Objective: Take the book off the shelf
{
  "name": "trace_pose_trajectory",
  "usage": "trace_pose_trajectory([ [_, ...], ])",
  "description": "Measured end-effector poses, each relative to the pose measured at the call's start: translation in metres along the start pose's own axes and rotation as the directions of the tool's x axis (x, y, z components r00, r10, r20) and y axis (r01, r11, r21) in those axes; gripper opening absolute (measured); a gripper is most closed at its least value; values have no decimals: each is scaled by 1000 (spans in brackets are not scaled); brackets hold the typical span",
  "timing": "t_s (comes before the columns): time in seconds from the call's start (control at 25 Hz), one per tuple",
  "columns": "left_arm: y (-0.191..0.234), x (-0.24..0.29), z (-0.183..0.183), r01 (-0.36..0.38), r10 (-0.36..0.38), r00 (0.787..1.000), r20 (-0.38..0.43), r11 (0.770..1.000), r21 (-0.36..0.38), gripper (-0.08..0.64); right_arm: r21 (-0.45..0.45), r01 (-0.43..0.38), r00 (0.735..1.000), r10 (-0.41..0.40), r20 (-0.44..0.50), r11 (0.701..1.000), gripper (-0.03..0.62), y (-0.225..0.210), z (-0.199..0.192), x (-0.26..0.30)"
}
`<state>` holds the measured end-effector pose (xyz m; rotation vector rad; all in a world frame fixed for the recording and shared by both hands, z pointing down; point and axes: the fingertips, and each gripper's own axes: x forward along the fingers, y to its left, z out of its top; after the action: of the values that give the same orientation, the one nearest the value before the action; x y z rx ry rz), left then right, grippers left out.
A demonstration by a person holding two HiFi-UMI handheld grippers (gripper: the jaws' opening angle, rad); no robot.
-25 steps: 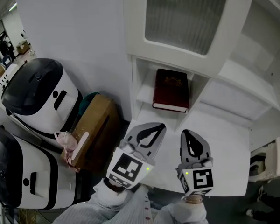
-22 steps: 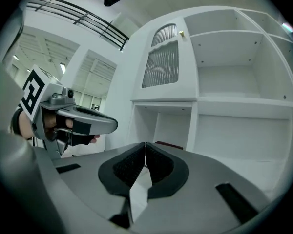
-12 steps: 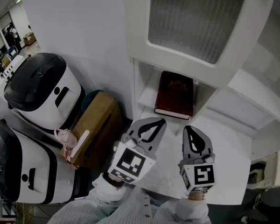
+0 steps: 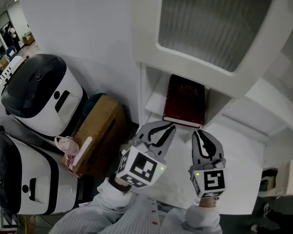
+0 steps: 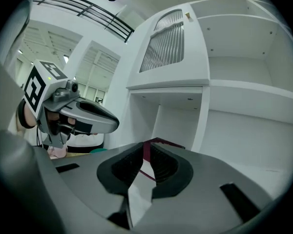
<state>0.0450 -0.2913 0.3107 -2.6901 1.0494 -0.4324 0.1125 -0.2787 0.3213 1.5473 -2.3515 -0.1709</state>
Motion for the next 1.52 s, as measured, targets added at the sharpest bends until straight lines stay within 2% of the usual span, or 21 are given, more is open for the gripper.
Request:
trace_pose_trajectory([
  [0.12,2,5,-5,-4,4,1000,-12,1000,24,14,-18,-8,999,9,39,1000,17,0,-1,8],
  [0.24,6,11,-9,-16,17,1000,-26,999,48,37,-46,-30,999,31,32,999,27,1,-2,15],
  [0.32,10,16,-13,-26,29,999,-39,998,62,76,-58,-57,998,58,15,997,103,2,-5,20],
  [0.44,14,22,-19,-38,43,997,-61,995,91,103,-87,-77,997,77,-1,993,121,3,-9,26],
  [0.68,9,32,-33,13,6,992,-126,987,157,180,-143,-97,995,93,-40,985,152,4,-18,34],
  [0.8,8,38,-42,32,0,987,-159,980,199,229,-186,-113,992,101,-71,976,191,6,-26,41],
  [0.92,12,45,-53,33,24,980,-197,960,279,263,-258,-128,988,100,-118,958,212,8,-38,47],
  [1.08,15,54,-69,56,42,967,-250,927,371,285,-369,-139,982,78,-174,919,216,8,-51,55],
  [1.36,16,69,-87,109,30,956,-293,889,445,338,-425,-128,980,49,-191,896,223,3,-60,70],
  [1.52,16,77,-91,118,35,955,-293,865,488,348,-511,-108,981,8,-195,853,229,1,-65,76],
])
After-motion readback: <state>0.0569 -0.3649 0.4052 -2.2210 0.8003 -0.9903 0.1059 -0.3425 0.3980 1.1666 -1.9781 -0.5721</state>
